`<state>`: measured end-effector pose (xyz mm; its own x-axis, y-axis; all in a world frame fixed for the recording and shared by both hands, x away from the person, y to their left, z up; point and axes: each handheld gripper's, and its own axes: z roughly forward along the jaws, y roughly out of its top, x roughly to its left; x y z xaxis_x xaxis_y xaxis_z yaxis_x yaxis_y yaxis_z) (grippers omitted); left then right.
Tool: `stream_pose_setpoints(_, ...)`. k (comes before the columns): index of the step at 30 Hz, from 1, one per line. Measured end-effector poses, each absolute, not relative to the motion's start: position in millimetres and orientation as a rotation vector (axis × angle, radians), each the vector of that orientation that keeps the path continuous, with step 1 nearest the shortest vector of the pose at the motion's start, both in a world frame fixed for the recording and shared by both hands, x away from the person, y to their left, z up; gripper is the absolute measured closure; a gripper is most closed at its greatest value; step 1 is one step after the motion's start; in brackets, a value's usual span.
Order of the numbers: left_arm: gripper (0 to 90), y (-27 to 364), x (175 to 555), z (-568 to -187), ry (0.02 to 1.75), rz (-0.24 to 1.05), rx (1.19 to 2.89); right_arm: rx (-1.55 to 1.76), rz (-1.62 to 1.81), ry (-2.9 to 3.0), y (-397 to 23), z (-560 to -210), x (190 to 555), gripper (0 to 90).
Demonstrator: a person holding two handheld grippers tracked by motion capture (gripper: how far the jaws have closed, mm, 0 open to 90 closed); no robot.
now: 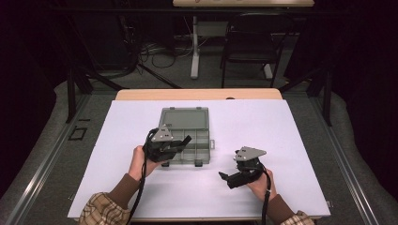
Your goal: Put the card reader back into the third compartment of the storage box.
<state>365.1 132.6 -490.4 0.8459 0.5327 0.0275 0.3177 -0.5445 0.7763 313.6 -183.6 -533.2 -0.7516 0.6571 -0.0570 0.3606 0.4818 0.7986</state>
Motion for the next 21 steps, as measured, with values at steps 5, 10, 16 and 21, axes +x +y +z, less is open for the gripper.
stream_pose_setpoints(5, 73.1, 132.9, 367.1, -491.7, 0.626, 0.331, 2.187, 0.857, 1.154, 2.373, -184.4, -532.8, 313.7, 0.0)
stream_pose_setpoints(10, 73.1, 133.1, 370.1, -493.9, 0.645, 0.331, 2.189, 0.857, 1.148, 2.373, -183.9, -533.5, 314.5, 0.0)
stream_pose_setpoints(16, 73.1, 133.9, 372.5, -494.5, 0.663, 0.337, 2.182, 0.859, 1.147, 2.370, -183.8, -533.4, 314.2, 0.0)
stream_pose_setpoints(21, 73.1, 133.1, 376.1, -495.9, 0.676, 0.344, 2.186, 0.860, 1.148, 2.369, -183.4, -533.1, 313.7, 0.0)
